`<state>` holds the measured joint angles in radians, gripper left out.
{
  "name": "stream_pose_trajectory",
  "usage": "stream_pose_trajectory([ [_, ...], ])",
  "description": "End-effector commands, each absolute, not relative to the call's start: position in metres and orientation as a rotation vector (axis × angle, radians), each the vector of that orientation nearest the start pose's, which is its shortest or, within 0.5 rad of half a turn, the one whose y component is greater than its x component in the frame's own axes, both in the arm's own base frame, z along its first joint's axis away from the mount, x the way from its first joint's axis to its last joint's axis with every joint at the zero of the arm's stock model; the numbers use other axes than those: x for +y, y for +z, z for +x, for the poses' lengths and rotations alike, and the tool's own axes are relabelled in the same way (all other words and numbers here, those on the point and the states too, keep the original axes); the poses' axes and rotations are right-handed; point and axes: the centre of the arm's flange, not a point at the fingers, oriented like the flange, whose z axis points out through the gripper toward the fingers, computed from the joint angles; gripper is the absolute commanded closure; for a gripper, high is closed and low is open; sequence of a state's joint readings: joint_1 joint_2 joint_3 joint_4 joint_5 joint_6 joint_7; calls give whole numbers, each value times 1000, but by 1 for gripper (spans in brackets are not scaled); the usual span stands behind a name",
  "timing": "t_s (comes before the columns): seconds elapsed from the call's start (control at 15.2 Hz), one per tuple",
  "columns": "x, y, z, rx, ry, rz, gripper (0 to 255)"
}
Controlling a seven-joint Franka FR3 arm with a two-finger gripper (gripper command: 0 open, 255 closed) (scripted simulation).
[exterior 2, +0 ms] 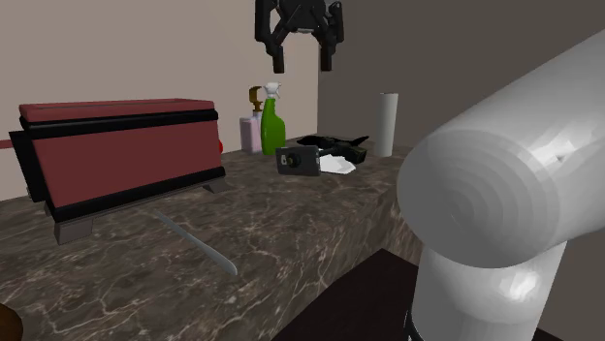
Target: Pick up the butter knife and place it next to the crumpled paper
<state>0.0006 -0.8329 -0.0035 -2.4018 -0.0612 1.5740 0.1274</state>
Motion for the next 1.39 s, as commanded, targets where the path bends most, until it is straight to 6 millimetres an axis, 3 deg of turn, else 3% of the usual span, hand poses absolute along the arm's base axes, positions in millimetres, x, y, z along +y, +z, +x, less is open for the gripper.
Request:
stream_pose_trajectory([
  [0.0,-8,583,294,206,-14,-3193,0],
  [0.66,79,491,321,17,31,-3172,0],
  [1.32,170,400,334,-170,76,-3140,0],
])
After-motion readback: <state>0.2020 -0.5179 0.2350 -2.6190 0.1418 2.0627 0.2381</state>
